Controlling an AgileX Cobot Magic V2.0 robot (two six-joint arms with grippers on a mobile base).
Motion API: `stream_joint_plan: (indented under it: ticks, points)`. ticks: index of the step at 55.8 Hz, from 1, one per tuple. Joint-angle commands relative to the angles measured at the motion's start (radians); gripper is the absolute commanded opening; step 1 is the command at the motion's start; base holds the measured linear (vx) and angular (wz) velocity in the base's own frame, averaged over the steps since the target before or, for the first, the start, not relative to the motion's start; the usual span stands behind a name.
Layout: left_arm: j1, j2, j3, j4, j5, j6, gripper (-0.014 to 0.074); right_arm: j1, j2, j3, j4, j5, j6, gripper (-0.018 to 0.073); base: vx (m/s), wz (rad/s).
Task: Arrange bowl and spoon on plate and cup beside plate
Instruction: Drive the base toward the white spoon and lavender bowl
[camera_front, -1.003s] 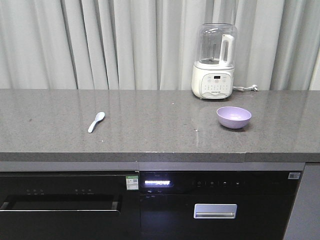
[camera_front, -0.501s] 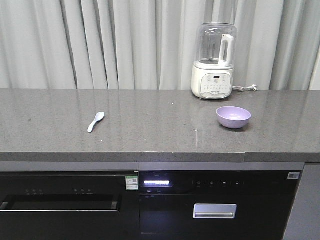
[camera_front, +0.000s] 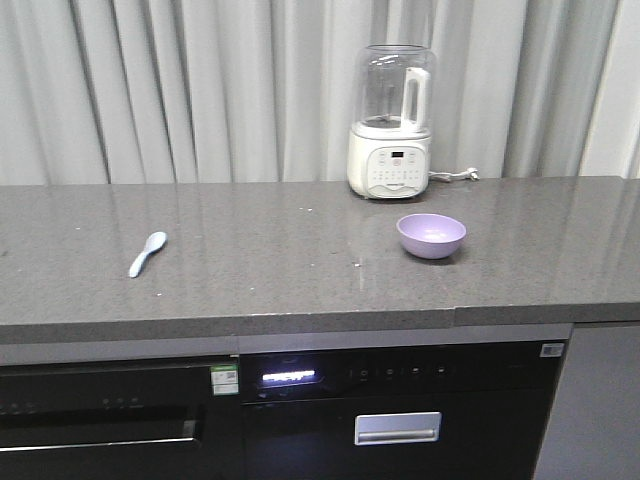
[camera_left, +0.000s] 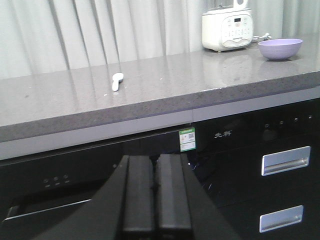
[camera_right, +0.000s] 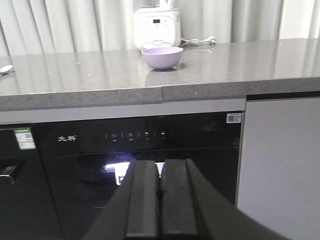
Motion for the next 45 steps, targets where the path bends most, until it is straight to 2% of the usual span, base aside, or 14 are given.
stream_joint_plan:
  ticks: [1, 29, 45]
  points:
    - [0.002, -0.007, -0.026, -0.009, -0.082, -0.006, 0.0, -0.006, -0.004, 0.003, -0.006, -0.083, -0.014, -0.0008, 0.12, -0.21]
    - [0.002, -0.007, -0.026, -0.009, -0.082, -0.006, 0.0, -0.006, -0.004, 0.003, -0.006, -0.083, -0.014, -0.0008, 0.17, -0.35]
    - [0.002, -0.007, -0.026, -0.009, -0.082, -0.006, 0.0, -0.006, -0.004, 0.003, -0.006, -0.083, -0.014, -0.0008, 0.22, -0.15]
